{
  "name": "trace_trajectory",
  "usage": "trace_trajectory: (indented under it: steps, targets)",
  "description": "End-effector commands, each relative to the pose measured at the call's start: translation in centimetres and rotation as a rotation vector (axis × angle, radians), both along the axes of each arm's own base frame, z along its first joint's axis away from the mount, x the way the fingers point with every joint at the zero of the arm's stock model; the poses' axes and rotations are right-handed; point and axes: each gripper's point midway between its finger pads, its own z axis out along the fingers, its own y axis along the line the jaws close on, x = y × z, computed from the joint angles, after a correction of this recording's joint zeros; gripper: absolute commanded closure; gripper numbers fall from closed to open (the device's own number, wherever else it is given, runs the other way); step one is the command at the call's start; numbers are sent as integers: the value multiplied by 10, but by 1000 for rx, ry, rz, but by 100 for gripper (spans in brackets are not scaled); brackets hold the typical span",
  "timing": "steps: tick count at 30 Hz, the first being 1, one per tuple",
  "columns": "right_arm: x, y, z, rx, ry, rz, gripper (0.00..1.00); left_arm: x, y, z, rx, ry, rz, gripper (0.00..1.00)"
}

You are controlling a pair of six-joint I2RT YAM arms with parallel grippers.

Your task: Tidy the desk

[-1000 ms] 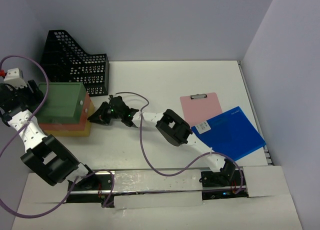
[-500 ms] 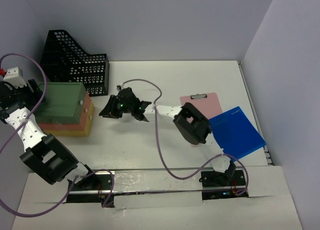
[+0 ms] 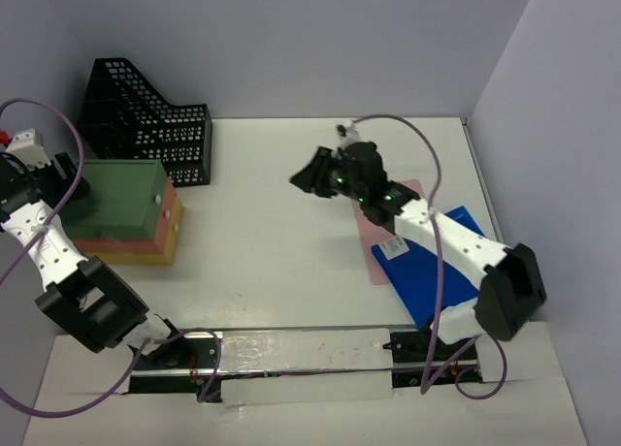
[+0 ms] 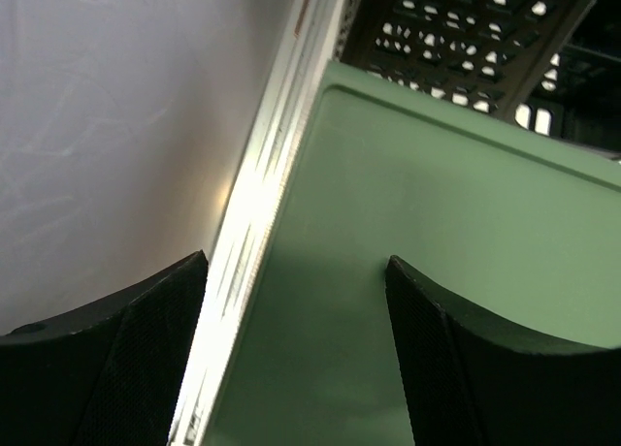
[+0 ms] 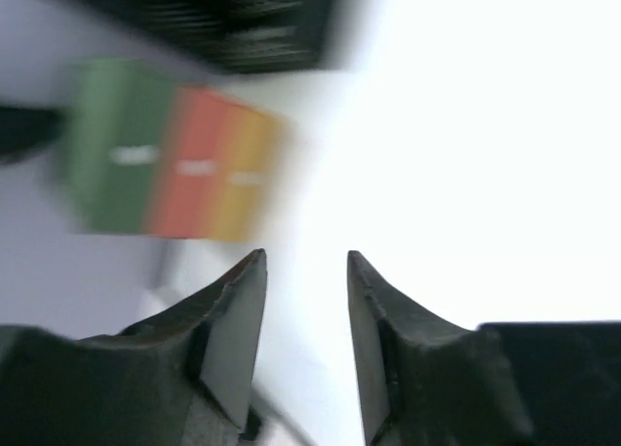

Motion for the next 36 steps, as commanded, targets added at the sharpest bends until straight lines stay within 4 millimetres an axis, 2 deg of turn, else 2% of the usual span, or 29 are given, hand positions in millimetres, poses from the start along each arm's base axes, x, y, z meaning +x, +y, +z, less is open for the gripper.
trace_trajectory:
  steps: [1, 4, 7, 12, 14, 15, 16, 18, 21, 26, 32, 34, 36]
  targets:
    - [-17, -110, -53, -286, 77, -251, 52, -13, -15, -4, -59, 71, -24, 18]
    - [-27, -185, -66, -338, 122, -453, 49, -11, -12, 15, -25, 38, -15, 17]
    - [-36, -227, -75, -283, 152, -569, 45, -12, -16, 29, -22, 17, -21, 15]
    - [-49, -285, -97, -232, 216, -780, 20, -17, -25, 51, 15, -19, -34, 11]
    - [-59, -322, -104, -231, 240, -949, 13, -19, -31, 58, 37, -33, -44, 10]
    - [-63, -331, -110, -232, 260, -981, 13, -20, -35, 60, 45, -35, -57, 11]
    - [-69, -350, -109, -236, 254, -1065, 11, -18, -45, 62, 67, -32, -95, 11]
    - [-76, -367, -107, -233, 241, -1153, 8, -22, -58, 66, 101, -15, -122, 10]
    - [-95, -404, -106, -245, 228, -1365, 5, -14, -104, 70, 162, 4, -249, 11]
    - [-119, -434, -114, -238, 247, -1555, 1, -4, -174, 82, 195, 12, -450, 9]
    - [-140, -463, -155, -279, 411, -1665, 0, 10, -292, 85, 89, 33, -778, 9]
    - [-138, -467, -162, -269, 440, -1653, 0, 7, -345, 63, 71, 113, -918, 9]
    - [-136, -471, -168, -278, 466, -1637, 0, -1, -387, 45, 71, 174, -1043, 9]
